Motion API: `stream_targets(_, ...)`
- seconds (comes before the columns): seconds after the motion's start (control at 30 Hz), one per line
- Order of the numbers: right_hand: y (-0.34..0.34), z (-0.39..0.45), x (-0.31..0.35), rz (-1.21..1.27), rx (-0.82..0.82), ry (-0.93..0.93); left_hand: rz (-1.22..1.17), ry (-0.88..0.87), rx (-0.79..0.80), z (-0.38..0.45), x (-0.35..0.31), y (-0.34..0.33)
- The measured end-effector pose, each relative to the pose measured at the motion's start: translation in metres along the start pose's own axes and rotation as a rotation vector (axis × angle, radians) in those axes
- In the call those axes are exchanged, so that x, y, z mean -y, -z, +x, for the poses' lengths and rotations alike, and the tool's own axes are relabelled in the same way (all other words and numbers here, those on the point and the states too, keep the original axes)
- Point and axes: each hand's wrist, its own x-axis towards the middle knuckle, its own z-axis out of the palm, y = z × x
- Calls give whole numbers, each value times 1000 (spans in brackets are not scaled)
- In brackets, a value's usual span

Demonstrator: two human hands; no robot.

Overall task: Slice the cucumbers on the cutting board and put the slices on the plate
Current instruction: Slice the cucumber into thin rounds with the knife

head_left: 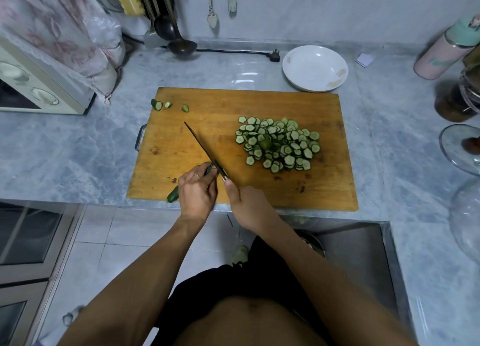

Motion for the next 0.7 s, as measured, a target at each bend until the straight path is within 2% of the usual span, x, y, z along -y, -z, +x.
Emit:
stream_targets(0.23,31,12,-7,131,7,-86,-48,22,-21,1,0,-1)
stream_targets(0.47,35,9,-6,-5,-38,-22,-81,35,-25,2,0,0)
stream_targets(0.7,34,-11,1,-56,33,12,-69,22,-32,1,2,1)
